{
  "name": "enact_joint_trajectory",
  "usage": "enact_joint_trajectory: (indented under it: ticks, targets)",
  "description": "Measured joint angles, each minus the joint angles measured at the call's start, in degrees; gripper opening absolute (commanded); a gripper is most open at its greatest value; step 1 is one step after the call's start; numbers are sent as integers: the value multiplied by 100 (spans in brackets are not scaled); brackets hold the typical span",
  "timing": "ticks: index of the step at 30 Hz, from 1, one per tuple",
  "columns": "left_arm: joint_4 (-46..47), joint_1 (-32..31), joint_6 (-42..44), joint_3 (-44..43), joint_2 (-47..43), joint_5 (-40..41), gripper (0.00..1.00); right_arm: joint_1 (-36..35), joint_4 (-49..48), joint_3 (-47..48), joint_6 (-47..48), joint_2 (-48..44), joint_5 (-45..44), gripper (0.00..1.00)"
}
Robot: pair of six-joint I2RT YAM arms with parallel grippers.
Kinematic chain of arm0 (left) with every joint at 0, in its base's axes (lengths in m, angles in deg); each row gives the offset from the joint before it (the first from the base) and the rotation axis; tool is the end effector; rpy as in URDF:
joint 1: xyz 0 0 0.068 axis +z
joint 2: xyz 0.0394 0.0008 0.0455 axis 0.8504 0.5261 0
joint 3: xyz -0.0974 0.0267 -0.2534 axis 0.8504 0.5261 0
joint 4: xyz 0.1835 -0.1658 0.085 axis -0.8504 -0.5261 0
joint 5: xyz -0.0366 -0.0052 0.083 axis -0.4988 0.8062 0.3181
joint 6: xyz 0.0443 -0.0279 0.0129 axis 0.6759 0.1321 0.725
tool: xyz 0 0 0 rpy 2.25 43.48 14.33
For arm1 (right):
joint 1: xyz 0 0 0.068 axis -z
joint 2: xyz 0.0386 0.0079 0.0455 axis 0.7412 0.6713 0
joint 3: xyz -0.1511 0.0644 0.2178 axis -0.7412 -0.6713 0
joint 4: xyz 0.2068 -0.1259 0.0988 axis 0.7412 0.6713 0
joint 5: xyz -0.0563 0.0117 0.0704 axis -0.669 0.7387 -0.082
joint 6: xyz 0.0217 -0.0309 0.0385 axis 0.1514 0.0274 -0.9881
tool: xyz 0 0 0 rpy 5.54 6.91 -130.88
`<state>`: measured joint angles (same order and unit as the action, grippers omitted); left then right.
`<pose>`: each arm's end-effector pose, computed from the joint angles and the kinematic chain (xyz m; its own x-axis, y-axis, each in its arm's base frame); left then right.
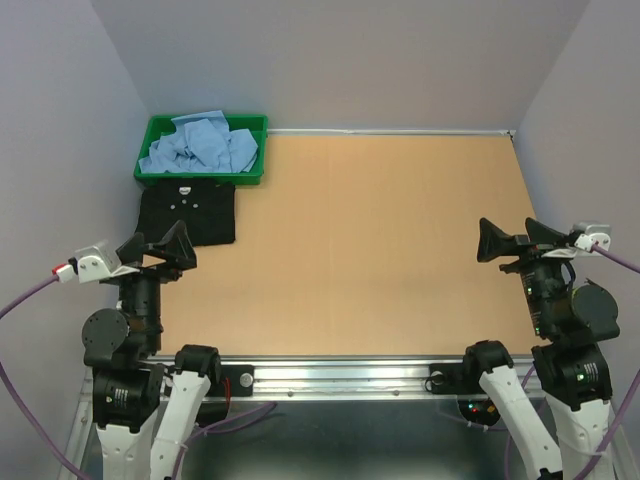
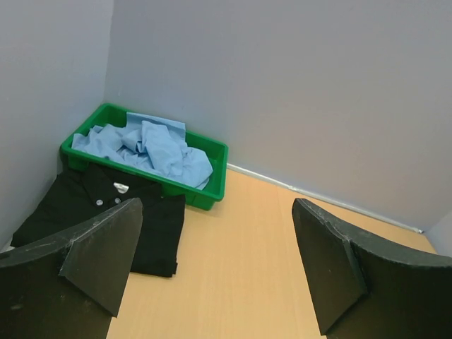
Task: Fold and stack the long sleeve shirts
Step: Grab the shirt from the pile
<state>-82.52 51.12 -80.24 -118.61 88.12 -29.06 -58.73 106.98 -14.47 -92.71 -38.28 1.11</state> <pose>0.0293 0.0034 0.4091 0.3334 -0.3040 -0.8924 0.0320 0.9497 -0.3115 0.0476 0.0051 0.3981 0.1813 0.1936 -0.9642 -0.1105 0.9782 0.1756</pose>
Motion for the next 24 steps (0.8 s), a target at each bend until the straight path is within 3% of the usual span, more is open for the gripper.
enact_joint_trajectory:
  ticks: [12,18,24]
  targets:
    - [92,0,-557,20,857,-186,99,0,-11,-28,-74,153,-24,100]
    - [31,0,-1193,-313,2636,-433,99,-11,9,-339,-326,157,39,100]
    - [214,39,-1480,-1257,4835,-540,99,-44,48,-378,-387,404,275,100]
